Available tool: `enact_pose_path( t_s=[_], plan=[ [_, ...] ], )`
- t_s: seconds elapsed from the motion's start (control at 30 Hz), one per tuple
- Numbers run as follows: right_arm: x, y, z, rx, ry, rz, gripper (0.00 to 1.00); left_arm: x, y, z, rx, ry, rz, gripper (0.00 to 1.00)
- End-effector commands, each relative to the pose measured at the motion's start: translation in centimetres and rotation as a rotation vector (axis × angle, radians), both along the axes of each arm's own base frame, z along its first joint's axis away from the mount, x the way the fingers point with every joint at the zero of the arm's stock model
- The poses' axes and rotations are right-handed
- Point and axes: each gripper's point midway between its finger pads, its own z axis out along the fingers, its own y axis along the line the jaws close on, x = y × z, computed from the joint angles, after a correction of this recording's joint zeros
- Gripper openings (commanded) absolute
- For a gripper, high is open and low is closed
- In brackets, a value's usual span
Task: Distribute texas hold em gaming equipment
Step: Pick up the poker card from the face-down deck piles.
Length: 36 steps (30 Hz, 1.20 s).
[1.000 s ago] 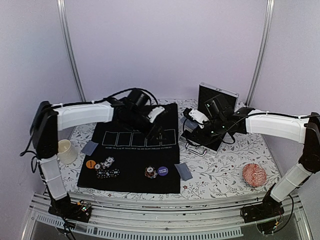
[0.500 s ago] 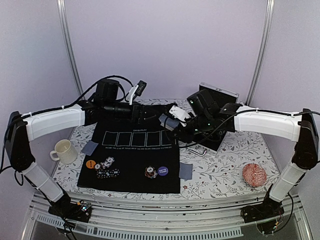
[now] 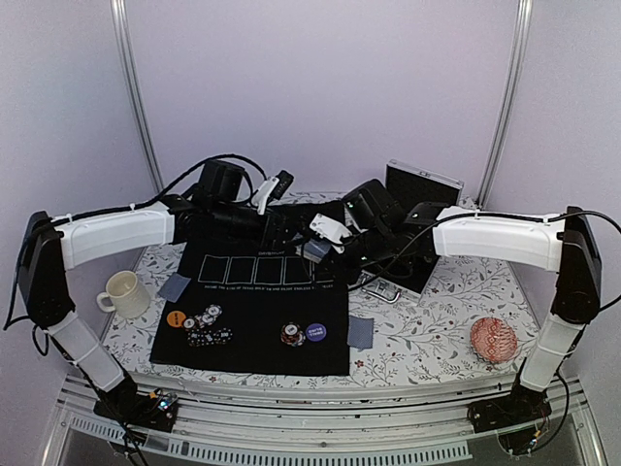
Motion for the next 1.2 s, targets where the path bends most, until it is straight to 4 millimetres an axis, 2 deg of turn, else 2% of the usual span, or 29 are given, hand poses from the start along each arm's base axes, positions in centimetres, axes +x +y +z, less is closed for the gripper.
enact_pose_path(
  t_s=[0.0,0.23,0.4,0.6,0.73,0.87,1.0,1.13,1.17],
  plan=[
    [0.1,0.9,1.4,0.032,-0.029,0.021,0.38,0.8,0.9,-0.9,0.094,-0.026,0.055,0.59],
    [0.1,0.4,0.8,0.015,-0.026,0.009,0.38,1.0,1.5,-0.8,0.112,-0.039,0.083,0.38],
    [0.0,0.3,0.5,0.007,-0.024,0.006,0.38,0.9,2.0,-0.4,0.118,-0.052,0.097,0.35],
    [0.1,0.3,0.5,0.005,-0.027,0.007,0.37,0.6,1.9,0.4,0.099,-0.062,0.083,0.36],
    [0.0,0.2,0.6,0.009,-0.029,0.009,0.37,-0.2,1.3,1.0,0.059,-0.053,0.033,0.28],
    [0.0,0.1,0.5,0.006,-0.032,0.008,0.37,-0.6,1.2,1.6,0.042,-0.062,0.017,0.25],
    [0.0,0.0,0.3,0.001,-0.031,0.009,0.37,-0.6,1.5,1.8,0.049,-0.075,0.027,0.12],
    [0.1,-0.1,0.5,0.006,-0.035,0.004,0.37,-0.8,1.6,2.2,0.043,-0.077,0.018,0.09],
    [0.1,-0.2,0.5,0.005,-0.036,0.004,0.37,-0.9,1.6,2.2,0.043,-0.078,0.017,0.02]
  ],
)
